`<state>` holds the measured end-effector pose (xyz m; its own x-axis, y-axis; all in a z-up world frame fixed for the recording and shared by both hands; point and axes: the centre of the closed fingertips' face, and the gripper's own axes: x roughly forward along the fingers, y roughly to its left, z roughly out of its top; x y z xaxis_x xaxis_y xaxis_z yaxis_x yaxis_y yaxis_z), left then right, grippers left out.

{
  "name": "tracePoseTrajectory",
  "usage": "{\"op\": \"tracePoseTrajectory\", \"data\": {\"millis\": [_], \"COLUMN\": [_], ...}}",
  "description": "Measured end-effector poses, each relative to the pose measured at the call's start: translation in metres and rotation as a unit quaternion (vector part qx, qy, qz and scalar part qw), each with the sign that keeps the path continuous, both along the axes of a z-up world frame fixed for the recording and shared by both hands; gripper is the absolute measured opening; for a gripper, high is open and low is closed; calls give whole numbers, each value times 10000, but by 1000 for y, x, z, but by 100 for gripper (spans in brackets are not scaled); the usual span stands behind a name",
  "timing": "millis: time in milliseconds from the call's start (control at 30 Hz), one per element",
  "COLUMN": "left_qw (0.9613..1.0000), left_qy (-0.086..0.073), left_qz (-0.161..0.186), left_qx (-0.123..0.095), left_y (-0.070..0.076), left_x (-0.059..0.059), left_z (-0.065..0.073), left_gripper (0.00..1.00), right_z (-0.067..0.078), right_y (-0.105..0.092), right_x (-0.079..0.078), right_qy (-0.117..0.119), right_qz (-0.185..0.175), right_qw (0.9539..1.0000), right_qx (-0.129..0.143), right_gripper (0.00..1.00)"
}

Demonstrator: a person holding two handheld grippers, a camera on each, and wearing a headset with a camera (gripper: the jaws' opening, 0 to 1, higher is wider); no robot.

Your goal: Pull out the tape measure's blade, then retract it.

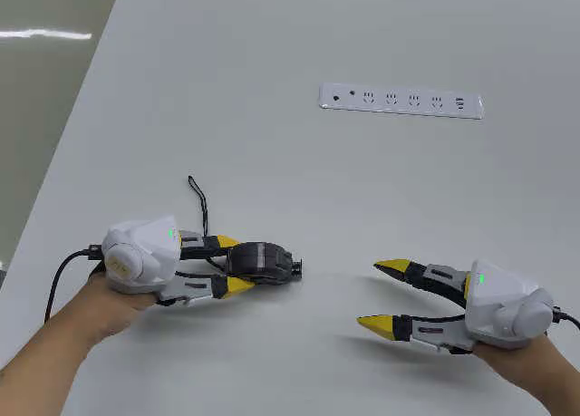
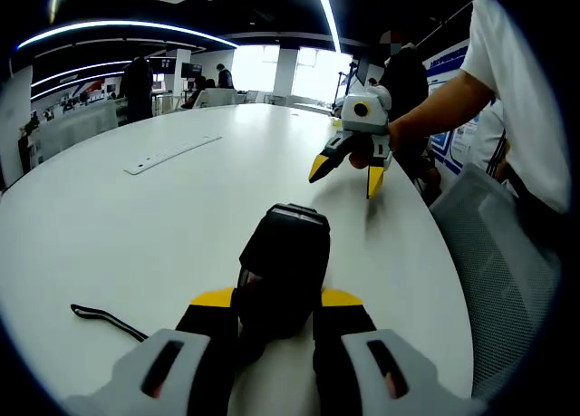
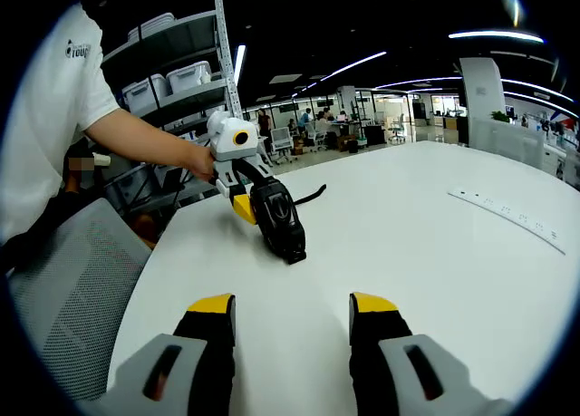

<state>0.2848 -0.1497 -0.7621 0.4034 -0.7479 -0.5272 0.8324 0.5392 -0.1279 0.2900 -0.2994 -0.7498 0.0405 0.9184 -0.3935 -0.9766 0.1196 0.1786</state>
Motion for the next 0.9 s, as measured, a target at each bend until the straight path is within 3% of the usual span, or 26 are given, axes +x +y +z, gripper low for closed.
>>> {"op": "tracePoseTrajectory", "data": {"millis": [900], "left_qw": [9999], "left_qy": [34], "left_qz": [-162], "left_qx": [14], "left_y": [0], "left_x": [-1], "left_z": [-1], "left_gripper": [27], "right_z": [-17], "right_y": [47], "right_x": [6], "right_qy": [-114], "right_qz": [379], "right_qw": [9991], "right_qx": [164], "right_gripper": [45]}}
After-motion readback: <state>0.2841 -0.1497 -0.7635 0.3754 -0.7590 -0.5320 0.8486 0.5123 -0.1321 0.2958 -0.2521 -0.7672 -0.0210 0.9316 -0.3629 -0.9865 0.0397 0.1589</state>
